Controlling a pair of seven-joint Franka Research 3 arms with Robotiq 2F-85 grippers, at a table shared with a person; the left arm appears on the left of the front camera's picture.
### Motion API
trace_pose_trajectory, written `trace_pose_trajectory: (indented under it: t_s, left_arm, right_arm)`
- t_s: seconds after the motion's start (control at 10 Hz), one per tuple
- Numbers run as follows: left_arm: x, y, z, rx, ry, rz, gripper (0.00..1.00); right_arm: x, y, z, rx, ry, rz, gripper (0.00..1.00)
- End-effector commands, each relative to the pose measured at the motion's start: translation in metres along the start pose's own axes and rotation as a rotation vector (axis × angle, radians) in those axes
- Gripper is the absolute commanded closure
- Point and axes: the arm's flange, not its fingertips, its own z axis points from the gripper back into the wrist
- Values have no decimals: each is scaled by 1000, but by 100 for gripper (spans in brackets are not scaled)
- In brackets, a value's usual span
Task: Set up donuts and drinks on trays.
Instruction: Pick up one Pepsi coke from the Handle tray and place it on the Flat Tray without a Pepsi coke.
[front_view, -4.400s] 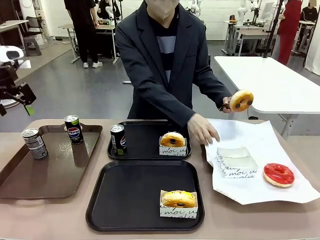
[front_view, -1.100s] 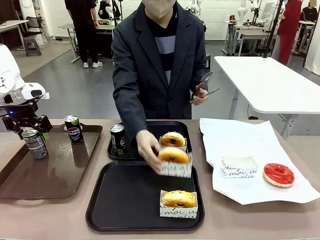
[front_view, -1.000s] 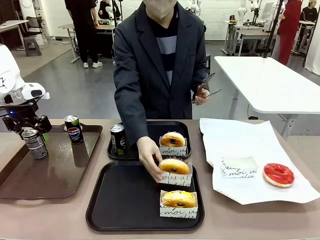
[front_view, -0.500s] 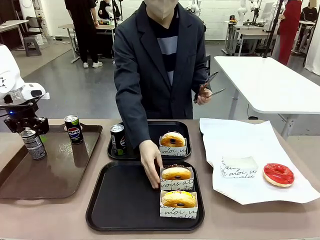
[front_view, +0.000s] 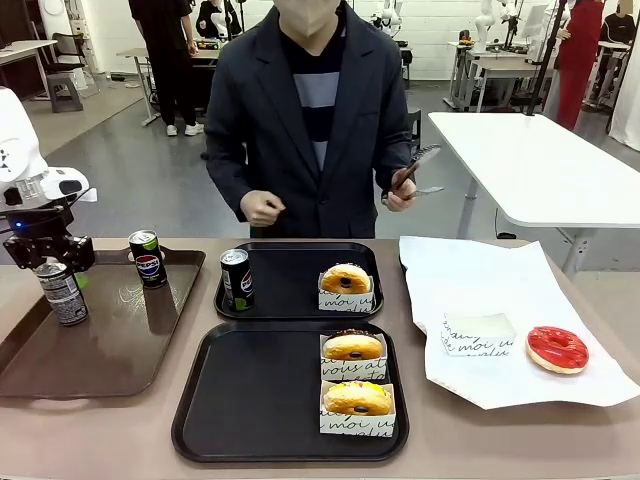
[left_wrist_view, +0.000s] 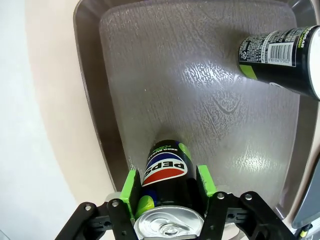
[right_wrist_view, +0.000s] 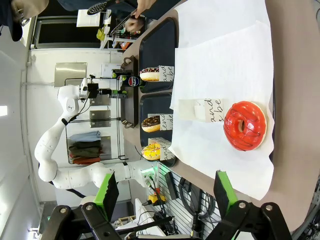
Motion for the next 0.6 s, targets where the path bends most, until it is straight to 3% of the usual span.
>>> trace_pose_trajectory:
  t_s: [0.0,0.5]
  left_arm:
    - [3,4,6,2,20,7,95]
    - [-3,-1,23,-8,56,-24,95]
  right_arm:
    - [-1,1,1,6,1,2,0]
    - [-1,1,1,6,1,2,0]
